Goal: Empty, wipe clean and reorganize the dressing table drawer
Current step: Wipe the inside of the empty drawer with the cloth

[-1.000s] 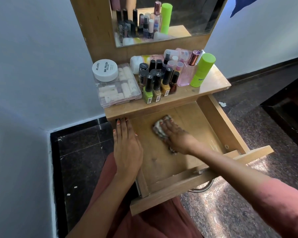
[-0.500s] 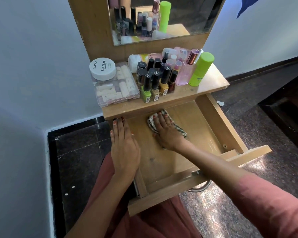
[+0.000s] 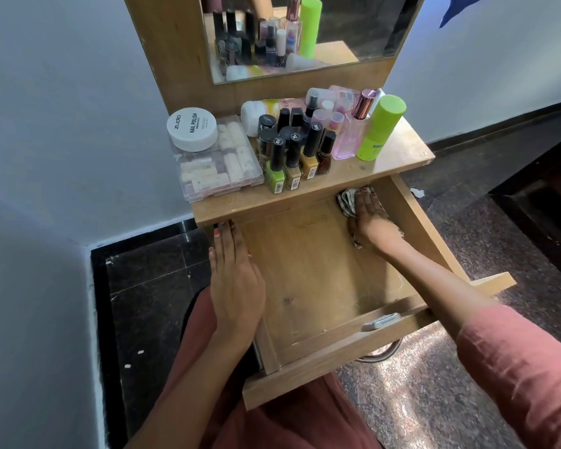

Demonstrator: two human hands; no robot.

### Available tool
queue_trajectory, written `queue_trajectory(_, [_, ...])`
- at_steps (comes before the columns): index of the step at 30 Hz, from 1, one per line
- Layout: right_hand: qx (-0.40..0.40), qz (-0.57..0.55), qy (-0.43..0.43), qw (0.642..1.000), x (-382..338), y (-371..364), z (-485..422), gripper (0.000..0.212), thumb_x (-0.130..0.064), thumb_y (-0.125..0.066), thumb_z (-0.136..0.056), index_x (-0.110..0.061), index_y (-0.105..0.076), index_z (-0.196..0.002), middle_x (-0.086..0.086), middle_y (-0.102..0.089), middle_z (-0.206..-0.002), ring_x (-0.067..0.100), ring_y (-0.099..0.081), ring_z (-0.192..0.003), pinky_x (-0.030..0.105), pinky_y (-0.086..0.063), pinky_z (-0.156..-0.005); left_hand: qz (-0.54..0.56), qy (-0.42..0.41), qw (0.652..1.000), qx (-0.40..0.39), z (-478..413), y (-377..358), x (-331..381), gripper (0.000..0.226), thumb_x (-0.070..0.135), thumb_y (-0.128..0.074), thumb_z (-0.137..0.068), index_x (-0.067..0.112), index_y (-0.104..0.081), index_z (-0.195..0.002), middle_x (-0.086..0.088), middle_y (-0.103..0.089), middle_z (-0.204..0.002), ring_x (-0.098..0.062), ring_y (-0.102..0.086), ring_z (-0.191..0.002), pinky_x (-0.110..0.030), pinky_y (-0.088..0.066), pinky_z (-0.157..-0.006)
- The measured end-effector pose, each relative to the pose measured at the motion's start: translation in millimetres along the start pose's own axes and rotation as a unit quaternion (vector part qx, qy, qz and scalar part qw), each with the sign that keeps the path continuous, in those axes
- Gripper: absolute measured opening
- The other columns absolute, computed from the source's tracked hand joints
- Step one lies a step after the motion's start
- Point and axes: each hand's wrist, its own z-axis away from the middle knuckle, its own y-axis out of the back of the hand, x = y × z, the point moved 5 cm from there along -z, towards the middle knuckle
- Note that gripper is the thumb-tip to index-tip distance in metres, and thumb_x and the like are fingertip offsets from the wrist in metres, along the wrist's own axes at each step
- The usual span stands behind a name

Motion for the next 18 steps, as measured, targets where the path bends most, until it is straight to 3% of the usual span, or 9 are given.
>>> queue_trajectory(5, [-0.027,0.039,-0.013,0.999,0,-4,10,0.057,-0.014,-0.028,-0.099,0.004,0.002,-0.143,0.023,0.005,-0.153,0.035,0.001,-0.143,0.035,-0.001,-0.118,0.007,0.0,1.0,-0.007,2,-1,0,0.052,0.006,-0.026,-0.096,0.007,-0.01,-0.145,-0.009,-0.007,-0.155,-0.009,0.008,-0.136,-0.031,0.005,-0.114])
queue_trajectory(7, [0.008,0.057,-0.01,0.998,5,-5,22,0.051,0.004,-0.031,-0.093,0.021,-0.009,-0.135,0.041,-0.012,-0.144,0.048,-0.019,-0.136,0.041,-0.016,-0.116,0.009,0.003,1.0,-0.011,2,-1,0,0.052,0.006,-0.025,-0.096,0.008,-0.009,-0.145,-0.008,-0.005,-0.156,-0.011,0.007,-0.139,-0.03,0.005,-0.114])
queue_trajectory(9, [0.013,0.118,0.032,0.992,4,-12,28,0.045,0.016,-0.056,-0.06,0.035,-0.046,-0.1,0.051,-0.051,-0.103,0.056,-0.058,-0.095,0.043,-0.053,-0.081,0.012,0.005,1.0,-0.013,3,-2,-1,0.052,0.006,-0.024,-0.096,0.009,-0.008,-0.146,-0.008,-0.004,-0.156,-0.012,0.005,-0.14,-0.029,0.005,-0.114])
queue_trajectory(10, [0.038,0.134,0.054,0.989,6,-15,32,0.044,0.015,-0.064,-0.047,0.034,-0.054,-0.086,0.05,-0.057,-0.087,0.056,-0.062,-0.076,0.048,-0.055,-0.06,0.015,0.006,1.0,-0.014,3,-2,-1,0.051,0.006,-0.024,-0.097,0.009,-0.008,-0.146,-0.008,-0.004,-0.156,-0.012,0.005,-0.14,-0.029,0.005,-0.114])
queue_trajectory(11, [0.03,0.115,0.073,0.99,4,-18,37,0.047,0.02,-0.068,-0.048,0.036,-0.051,-0.089,0.053,-0.053,-0.089,0.061,-0.059,-0.077,0.055,-0.053,-0.057,0.017,0.008,1.0,-0.015,4,-2,-1,0.052,0.006,-0.024,-0.097,0.009,-0.009,-0.146,-0.008,-0.003,-0.156,-0.013,0.005,-0.141,-0.029,0.004,-0.114])
queue_trajectory(12, [-0.005,0.104,0.049,0.993,4,-14,40,0.054,0.018,-0.067,-0.063,0.038,-0.039,-0.105,0.056,-0.043,-0.108,0.062,-0.054,-0.097,0.052,-0.052,-0.076,0.017,0.009,1.0,-0.017,4,-2,0,0.052,0.006,-0.024,-0.097,0.008,-0.009,-0.146,-0.008,-0.003,-0.156,-0.013,0.004,-0.141,-0.028,0.004,-0.114])
queue_trajectory(13, [-0.061,0.053,0.009,0.997,4,-11,42,0.058,0.009,-0.055,-0.082,0.032,-0.022,-0.124,0.052,-0.026,-0.13,0.058,-0.038,-0.121,0.05,-0.038,-0.1,0.018,0.01,1.0,-0.018,5,-2,1,0.052,0.005,-0.024,-0.096,0.008,-0.009,-0.146,-0.008,-0.004,-0.156,-0.014,0.004,-0.141,-0.028,0.004,-0.114])
queue_trajectory(14, [-0.029,0.029,-0.007,0.999,10,-14,34,0.057,0.0,-0.039,-0.094,0.023,-0.006,-0.134,0.042,-0.01,-0.144,0.051,-0.02,-0.134,0.047,-0.021,-0.112,0.018,0.011,1.0,-0.017,5,-2,1,0.052,0.004,-0.024,-0.096,0.007,-0.009,-0.146,-0.009,-0.004,-0.156,-0.014,0.003,-0.142,-0.028,0.003,-0.114])
queue_trajectory(18, [-0.035,0.037,-0.016,0.999,6,-16,7,0.056,-0.01,-0.026,-0.099,0.008,0.006,-0.142,0.027,0.007,-0.152,0.042,0.003,-0.141,0.044,-0.002,-0.117,0.012,0.015,1.0,-0.015,4,-2,2,0.052,0.002,-0.024,-0.096,0.005,-0.011,-0.146,-0.011,-0.006,-0.156,-0.02,-0.001,-0.144,-0.028,0.003,-0.115])
